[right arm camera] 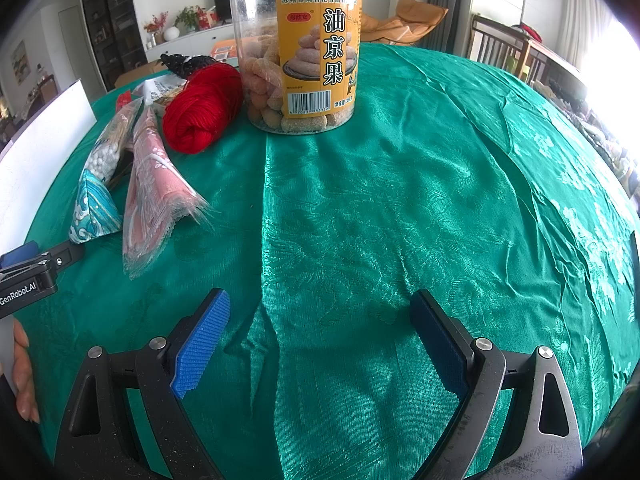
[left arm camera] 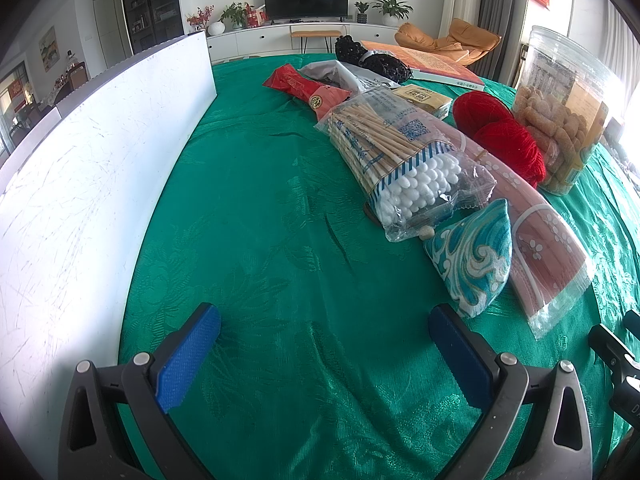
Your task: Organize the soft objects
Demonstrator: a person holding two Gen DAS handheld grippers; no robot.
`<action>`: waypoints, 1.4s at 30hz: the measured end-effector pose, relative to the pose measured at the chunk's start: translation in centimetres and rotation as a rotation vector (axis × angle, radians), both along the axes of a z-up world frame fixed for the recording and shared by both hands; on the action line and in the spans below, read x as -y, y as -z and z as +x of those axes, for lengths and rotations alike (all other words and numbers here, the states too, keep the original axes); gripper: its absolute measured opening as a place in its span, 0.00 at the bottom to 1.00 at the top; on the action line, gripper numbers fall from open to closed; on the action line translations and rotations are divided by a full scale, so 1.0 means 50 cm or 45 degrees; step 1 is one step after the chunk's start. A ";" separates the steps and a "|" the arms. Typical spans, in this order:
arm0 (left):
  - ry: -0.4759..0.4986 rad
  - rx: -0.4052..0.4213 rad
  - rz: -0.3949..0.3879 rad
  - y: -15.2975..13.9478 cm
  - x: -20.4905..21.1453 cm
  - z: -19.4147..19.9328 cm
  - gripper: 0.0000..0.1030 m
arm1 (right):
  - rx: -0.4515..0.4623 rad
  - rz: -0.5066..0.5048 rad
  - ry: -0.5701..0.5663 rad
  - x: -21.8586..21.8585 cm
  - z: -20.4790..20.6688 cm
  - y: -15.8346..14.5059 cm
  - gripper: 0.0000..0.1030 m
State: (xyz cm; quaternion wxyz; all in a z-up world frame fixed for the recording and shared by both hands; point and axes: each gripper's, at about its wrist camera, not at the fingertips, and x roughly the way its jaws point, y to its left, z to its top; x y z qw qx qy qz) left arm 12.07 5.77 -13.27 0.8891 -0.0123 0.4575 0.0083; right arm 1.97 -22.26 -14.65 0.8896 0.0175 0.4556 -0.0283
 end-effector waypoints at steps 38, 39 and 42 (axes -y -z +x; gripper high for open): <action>0.000 0.000 0.000 0.001 -0.001 0.000 1.00 | -0.172 0.371 -0.281 -0.045 0.008 -0.062 0.20; 0.000 0.000 0.000 0.000 -0.001 0.000 1.00 | -0.178 0.398 -0.205 -0.014 -0.024 -0.054 0.20; 0.000 0.000 0.000 0.000 -0.001 0.000 1.00 | -0.147 0.473 0.033 0.082 -0.095 -0.040 0.21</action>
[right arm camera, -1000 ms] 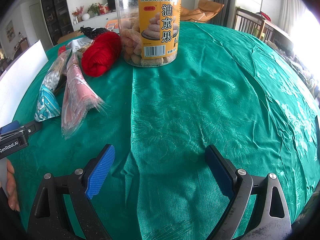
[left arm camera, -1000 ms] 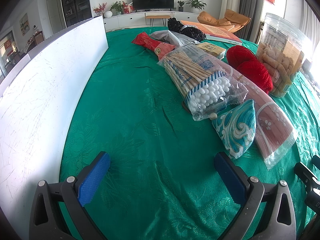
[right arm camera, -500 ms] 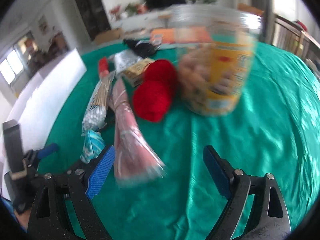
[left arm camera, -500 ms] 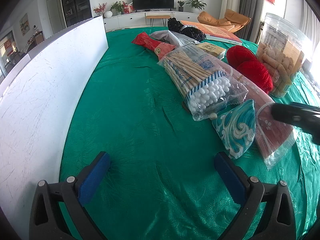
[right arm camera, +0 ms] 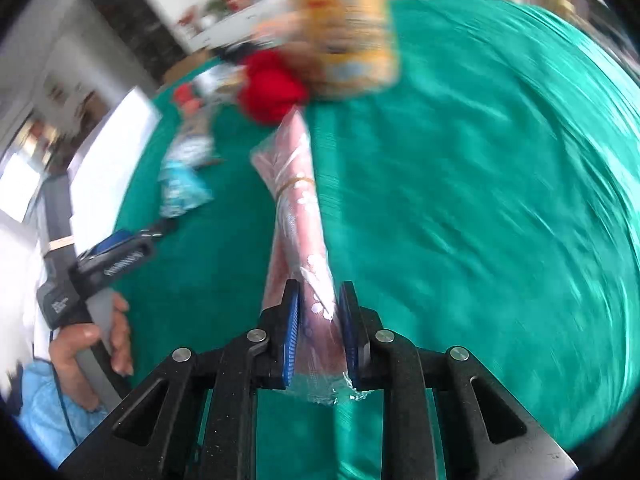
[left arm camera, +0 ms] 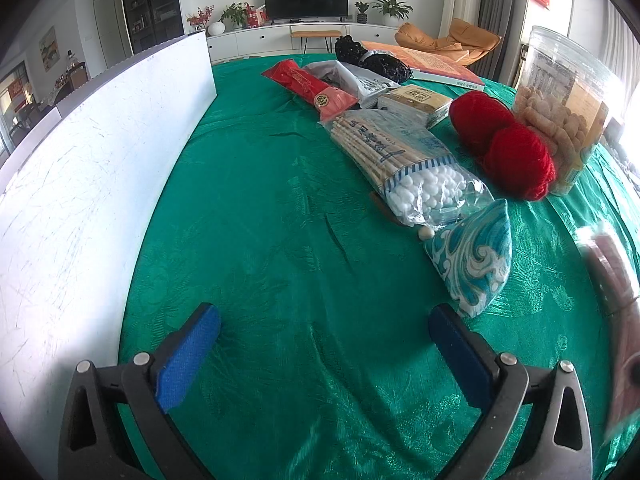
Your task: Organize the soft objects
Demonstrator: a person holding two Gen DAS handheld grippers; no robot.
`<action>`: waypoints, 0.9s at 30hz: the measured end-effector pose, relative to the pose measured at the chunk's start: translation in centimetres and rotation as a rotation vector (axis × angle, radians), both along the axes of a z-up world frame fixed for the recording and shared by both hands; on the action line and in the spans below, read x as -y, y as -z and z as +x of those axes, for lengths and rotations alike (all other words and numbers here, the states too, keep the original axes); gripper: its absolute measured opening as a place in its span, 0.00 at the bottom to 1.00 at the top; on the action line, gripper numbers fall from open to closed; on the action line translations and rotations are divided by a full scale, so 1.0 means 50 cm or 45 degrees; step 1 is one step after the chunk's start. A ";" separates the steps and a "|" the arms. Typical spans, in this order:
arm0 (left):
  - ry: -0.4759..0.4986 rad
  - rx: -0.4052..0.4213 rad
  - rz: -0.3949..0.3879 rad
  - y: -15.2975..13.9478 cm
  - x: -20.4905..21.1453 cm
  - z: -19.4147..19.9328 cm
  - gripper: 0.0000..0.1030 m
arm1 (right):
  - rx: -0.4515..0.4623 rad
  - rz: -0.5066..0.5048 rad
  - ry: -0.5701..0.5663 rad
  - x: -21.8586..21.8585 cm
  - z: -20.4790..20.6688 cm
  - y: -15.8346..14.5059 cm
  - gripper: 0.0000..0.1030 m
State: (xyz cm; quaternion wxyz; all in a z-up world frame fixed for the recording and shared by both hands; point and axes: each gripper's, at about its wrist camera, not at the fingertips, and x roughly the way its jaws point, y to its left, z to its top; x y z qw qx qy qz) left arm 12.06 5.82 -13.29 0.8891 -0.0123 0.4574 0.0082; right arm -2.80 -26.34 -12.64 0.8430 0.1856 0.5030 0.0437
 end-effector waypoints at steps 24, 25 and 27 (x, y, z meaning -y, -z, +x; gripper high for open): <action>-0.001 0.000 0.000 0.000 0.001 0.000 1.00 | 0.109 -0.513 0.298 0.078 0.099 0.031 0.80; -0.001 0.000 0.000 0.000 0.001 0.000 1.00 | 0.107 -0.508 0.305 0.081 0.099 0.033 0.81; 0.000 0.000 0.000 0.000 0.001 0.000 1.00 | 0.112 -0.470 0.323 0.090 0.095 0.036 0.83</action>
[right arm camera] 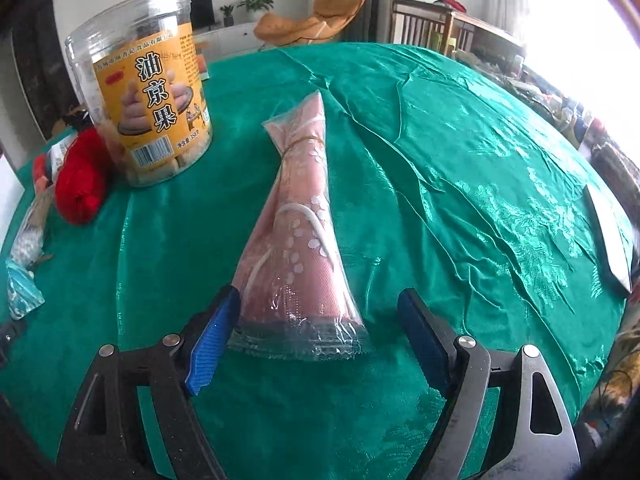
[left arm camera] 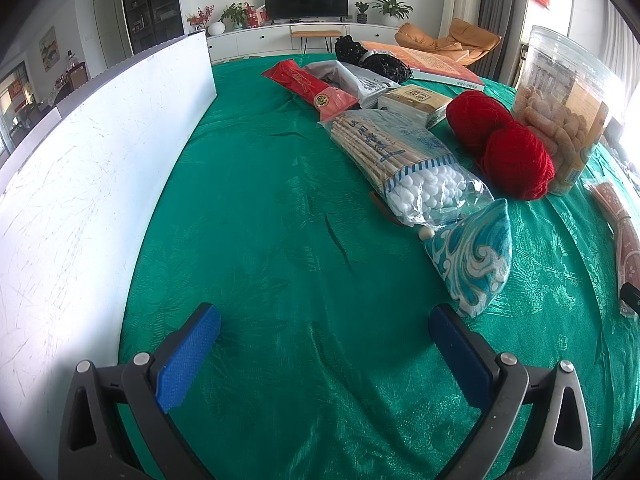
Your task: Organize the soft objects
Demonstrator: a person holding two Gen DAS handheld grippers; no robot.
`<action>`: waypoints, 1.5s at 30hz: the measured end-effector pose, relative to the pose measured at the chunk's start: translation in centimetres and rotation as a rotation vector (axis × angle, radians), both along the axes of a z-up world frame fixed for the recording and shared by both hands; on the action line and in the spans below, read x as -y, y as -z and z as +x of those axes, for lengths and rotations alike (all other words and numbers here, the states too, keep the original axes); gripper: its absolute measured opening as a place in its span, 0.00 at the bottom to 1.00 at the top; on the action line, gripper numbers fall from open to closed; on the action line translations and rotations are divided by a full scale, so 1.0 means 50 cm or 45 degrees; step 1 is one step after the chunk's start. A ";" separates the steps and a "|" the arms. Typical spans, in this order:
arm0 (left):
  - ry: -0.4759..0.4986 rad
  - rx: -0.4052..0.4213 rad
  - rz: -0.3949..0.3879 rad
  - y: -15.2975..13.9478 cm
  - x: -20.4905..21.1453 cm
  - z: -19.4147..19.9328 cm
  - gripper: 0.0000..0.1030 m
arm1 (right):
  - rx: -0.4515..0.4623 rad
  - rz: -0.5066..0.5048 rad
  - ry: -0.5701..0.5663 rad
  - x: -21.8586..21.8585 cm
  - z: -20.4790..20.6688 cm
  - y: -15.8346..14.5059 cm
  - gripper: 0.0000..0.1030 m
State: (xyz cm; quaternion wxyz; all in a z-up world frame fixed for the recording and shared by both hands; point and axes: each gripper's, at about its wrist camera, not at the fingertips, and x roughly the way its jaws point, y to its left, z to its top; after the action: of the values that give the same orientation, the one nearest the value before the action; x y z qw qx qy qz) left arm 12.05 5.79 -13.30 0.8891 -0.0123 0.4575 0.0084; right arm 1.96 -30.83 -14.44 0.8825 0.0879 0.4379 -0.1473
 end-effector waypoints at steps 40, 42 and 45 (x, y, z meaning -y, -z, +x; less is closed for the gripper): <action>0.091 -0.267 -0.262 -0.078 0.023 0.212 1.00 | -0.009 0.004 -0.021 0.015 0.014 0.001 0.90; 0.059 -0.355 -0.153 -0.032 0.040 0.264 0.99 | 0.017 0.061 -0.035 0.019 0.010 -0.006 0.90; 0.013 -0.336 -0.162 -0.018 0.037 0.289 0.90 | 0.111 0.151 -0.081 0.019 -0.004 -0.032 0.89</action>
State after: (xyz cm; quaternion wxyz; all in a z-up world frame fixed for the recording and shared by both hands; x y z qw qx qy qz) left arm 26.50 3.92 -12.41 0.8186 -0.0649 0.5703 -0.0235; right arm 1.75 -31.76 -12.85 0.8982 0.1323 0.4096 -0.0892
